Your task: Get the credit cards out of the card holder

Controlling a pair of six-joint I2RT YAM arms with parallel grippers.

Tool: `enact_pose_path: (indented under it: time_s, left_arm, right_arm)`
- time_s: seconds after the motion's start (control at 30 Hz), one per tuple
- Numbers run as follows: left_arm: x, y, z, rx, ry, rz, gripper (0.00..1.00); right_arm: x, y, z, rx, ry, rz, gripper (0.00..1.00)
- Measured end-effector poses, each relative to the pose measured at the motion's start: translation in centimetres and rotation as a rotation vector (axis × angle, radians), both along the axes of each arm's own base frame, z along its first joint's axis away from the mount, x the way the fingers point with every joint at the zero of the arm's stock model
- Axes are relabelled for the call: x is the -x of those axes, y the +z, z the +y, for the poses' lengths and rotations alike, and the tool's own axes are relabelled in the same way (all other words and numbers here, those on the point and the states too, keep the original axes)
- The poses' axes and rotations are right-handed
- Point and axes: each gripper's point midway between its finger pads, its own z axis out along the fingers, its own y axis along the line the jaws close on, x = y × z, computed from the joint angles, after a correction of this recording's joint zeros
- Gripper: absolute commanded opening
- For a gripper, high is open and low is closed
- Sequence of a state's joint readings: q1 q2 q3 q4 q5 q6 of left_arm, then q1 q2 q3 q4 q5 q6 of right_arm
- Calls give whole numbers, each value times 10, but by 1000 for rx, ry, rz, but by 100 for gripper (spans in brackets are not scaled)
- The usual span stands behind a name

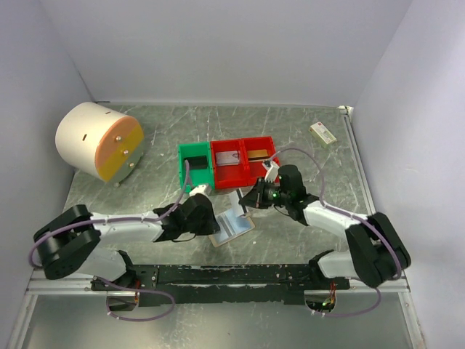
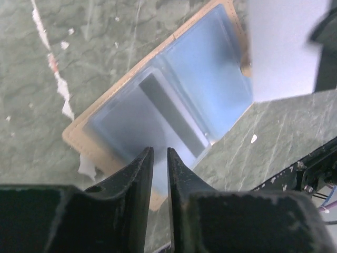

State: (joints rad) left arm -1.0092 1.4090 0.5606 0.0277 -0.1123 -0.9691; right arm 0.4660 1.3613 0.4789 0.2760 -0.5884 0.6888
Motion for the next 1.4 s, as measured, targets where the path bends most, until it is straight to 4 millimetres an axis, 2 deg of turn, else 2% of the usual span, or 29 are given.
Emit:
enact_pose_path:
  time_s: [0.1,0.23,0.3,0.37,0.47,0.67,0.87,1.03,1.07,1.1,1.27,1.4]
  left_arm:
    - [4,8,8,16,2,-14,41]
    - [2,30,11,63,20,-59,65]
    - [1,38,15,87,35,-80,72]
    - [1,41,22,103,59,-89,75]
    - [2,35,36,109,101,-79,77]
    - [8,18,65,99,198,-37,79]
    - [6,26,75,131,266,-42,82]
    - [6,24,86,107,303,-40,98]
    - [6,23,88,99,310,-38,99]
    - [6,21,91,88,316,-35,99]
    - [7,13,100,40,331,-20,100]
    - [5,8,105,9,337,-15,100]
  right_arm:
    - [-10,23,-4,2,-17,-132,0]
    - [-25,57,-11,10,-48,-353,0]
    - [-31,79,-15,9,-58,-503,0]
    - [-35,98,-17,19,-57,-663,0]
    - [-35,116,-13,60,-6,-867,0]
    - [-44,116,11,221,165,-1082,0]
    - [-60,115,30,349,261,-1210,0]
    - [-88,96,32,516,282,-1242,0]
    - [-93,98,32,538,278,-1257,0]
    - [-101,88,30,577,294,-1250,0]
    - [-124,72,20,640,354,-1270,0]
    - [-139,66,24,671,454,-1312,0]
